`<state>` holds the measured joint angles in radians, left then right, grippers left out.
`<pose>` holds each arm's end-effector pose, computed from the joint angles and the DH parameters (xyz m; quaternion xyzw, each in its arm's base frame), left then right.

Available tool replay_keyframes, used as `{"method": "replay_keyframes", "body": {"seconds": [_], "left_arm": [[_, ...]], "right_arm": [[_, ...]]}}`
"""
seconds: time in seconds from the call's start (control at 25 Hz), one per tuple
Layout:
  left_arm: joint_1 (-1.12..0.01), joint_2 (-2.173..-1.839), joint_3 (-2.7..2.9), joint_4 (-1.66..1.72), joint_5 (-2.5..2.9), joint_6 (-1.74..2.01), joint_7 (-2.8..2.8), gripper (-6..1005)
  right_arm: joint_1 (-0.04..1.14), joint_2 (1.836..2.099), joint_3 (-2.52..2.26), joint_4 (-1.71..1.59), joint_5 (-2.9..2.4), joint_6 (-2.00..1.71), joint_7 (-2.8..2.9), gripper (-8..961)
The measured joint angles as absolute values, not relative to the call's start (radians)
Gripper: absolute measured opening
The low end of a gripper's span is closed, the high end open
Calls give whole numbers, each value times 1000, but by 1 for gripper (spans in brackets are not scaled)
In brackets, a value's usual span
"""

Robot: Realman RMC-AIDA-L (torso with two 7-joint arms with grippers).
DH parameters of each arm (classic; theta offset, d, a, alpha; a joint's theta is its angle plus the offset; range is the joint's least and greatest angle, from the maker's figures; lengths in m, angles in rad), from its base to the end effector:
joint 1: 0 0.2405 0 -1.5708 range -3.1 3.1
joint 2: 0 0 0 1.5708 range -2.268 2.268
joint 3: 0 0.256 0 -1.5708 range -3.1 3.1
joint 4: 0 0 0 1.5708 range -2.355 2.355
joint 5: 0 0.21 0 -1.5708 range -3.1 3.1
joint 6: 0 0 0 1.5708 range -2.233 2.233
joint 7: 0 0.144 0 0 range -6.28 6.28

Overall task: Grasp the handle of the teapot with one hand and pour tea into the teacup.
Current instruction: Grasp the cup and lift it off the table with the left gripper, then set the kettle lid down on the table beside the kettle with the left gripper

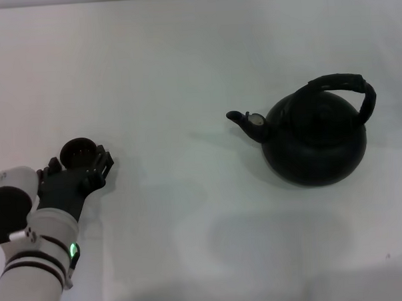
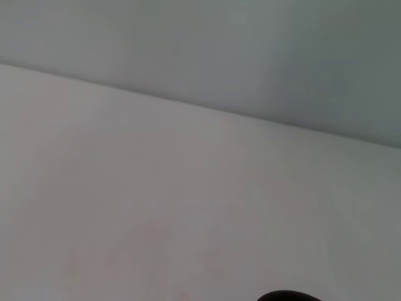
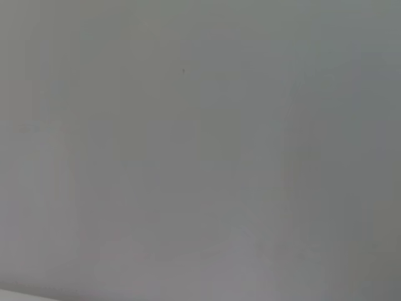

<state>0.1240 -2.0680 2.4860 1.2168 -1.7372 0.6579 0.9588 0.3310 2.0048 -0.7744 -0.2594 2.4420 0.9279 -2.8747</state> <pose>-0.2771 0.2184 -0.1033 -0.6523 -0.4973 -0.1563 0.5502 0.4173 0.3187 0.0794 -0.6715 0.2442 0.1434 0.6848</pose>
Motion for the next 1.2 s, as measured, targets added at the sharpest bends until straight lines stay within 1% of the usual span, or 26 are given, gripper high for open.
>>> {"method": "replay_keyframes", "body": {"seconds": [0.2, 0.68, 0.84, 1.04, 1.2], "left_arm": [[119, -2068, 2485, 1221, -1746, 658, 975, 850], [115, -2069, 2486, 1241, -1769, 658, 1036, 699], [110, -2067, 2486, 1281, -1769, 649, 1136, 699], [78, -2062, 2432, 1310, -1766, 497, 1256, 699], [27, -2060, 2330, 1294, -1759, 255, 1297, 699]], "right_arm": [[331, 2004, -768, -259, 2442, 928, -2875, 807], [334, 2003, -765, -259, 2442, 921, -2881, 805], [334, 2004, -766, -259, 2442, 920, -2887, 804], [334, 2005, -767, -258, 2442, 920, -2887, 803], [334, 2005, -766, -254, 2442, 920, -2887, 803]]}}
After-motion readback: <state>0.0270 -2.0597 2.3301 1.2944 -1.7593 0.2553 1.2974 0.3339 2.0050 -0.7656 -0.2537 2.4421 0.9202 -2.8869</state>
